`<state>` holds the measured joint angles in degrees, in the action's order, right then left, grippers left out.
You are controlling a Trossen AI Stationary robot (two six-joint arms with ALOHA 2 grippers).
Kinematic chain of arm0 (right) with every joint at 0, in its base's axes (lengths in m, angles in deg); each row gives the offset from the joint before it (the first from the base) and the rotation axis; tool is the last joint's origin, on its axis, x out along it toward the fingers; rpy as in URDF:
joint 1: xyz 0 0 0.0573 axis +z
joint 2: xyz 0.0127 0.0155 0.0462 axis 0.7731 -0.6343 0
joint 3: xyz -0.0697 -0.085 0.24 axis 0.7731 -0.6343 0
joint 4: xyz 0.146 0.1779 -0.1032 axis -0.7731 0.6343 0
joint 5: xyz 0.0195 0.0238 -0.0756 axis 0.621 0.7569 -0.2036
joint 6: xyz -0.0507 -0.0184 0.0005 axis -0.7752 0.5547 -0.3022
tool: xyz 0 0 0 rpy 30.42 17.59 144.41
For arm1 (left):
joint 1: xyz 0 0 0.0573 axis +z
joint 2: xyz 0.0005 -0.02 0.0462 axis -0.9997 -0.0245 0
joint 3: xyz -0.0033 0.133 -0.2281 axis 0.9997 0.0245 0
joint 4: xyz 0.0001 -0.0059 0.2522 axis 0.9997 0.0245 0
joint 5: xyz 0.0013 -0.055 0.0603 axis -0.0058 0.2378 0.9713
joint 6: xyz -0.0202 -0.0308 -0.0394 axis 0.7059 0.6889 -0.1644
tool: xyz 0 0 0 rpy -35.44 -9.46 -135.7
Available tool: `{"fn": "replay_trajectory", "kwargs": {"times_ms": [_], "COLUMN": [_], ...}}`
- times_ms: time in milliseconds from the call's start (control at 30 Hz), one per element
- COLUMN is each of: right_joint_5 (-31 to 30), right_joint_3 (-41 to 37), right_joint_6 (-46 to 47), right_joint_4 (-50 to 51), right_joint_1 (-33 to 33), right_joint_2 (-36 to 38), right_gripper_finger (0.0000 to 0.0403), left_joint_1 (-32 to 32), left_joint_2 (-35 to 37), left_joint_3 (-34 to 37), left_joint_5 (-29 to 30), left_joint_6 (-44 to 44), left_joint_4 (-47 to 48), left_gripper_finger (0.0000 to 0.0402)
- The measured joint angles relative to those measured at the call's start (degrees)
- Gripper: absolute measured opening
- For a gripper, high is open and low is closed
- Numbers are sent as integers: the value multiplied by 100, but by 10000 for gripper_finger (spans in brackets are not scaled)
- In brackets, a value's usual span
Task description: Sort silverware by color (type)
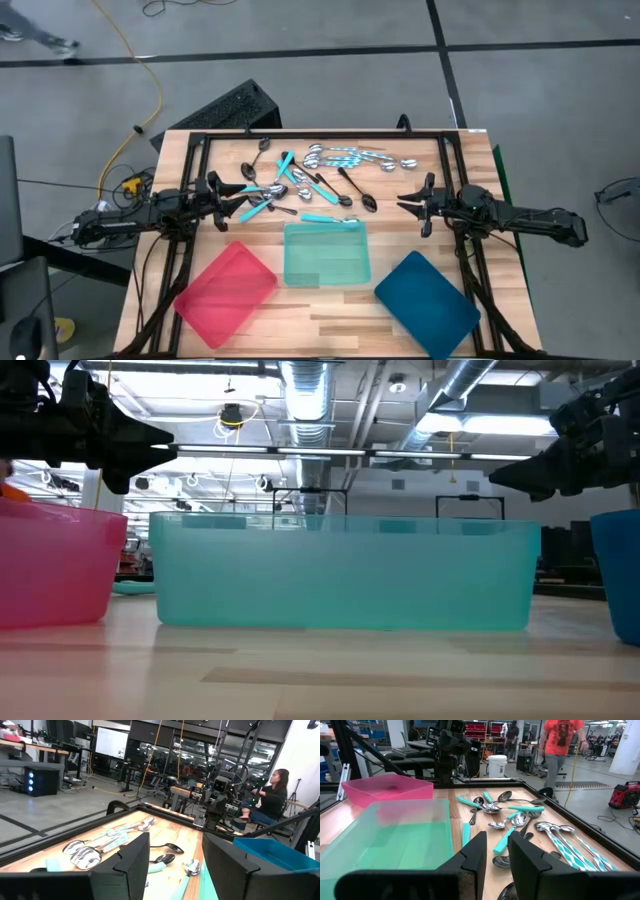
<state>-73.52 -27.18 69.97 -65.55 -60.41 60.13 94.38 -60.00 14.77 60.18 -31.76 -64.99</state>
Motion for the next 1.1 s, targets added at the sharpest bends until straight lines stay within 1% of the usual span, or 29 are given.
{"fn": "replay_trajectory", "kwargs": {"times_ms": [167, 233, 367, 467, 600, 933, 1100], "right_joint_5": [0, 0, 0, 0, 0, 0, 0], "right_joint_3": [2, 2, 0, 1, 1, 2, 0], "right_joint_6": [-1, 0, 0, -1, 0, -1, 0], "right_joint_4": [0, 0, 0, 0, 0, 0, 0], "right_joint_1": [1, 0, 0, 2, 0, 0, 0], "right_joint_2": [0, 1, 1, 0, -1, 1, 0], "right_gripper_finger": [103, 103, 103, 103, 103, 103, 103], "left_joint_1": [-2, 0, 0, 0, 0, 0, 0], "left_joint_2": [0, 0, 0, 0, 0, 0, 0], "left_joint_3": [-2, -2, -2, -1, 1, -2, 0], "left_joint_5": [1, 78, 241, 241, 241, 305, 311], "left_joint_6": [-10, -365, -1429, -1719, -1672, -993, -951], "left_joint_4": [-2, -2, -19, -19, -21, -41, -41], "left_gripper_finger": [167, 167, 167, 167, 167, 167, 167]}}
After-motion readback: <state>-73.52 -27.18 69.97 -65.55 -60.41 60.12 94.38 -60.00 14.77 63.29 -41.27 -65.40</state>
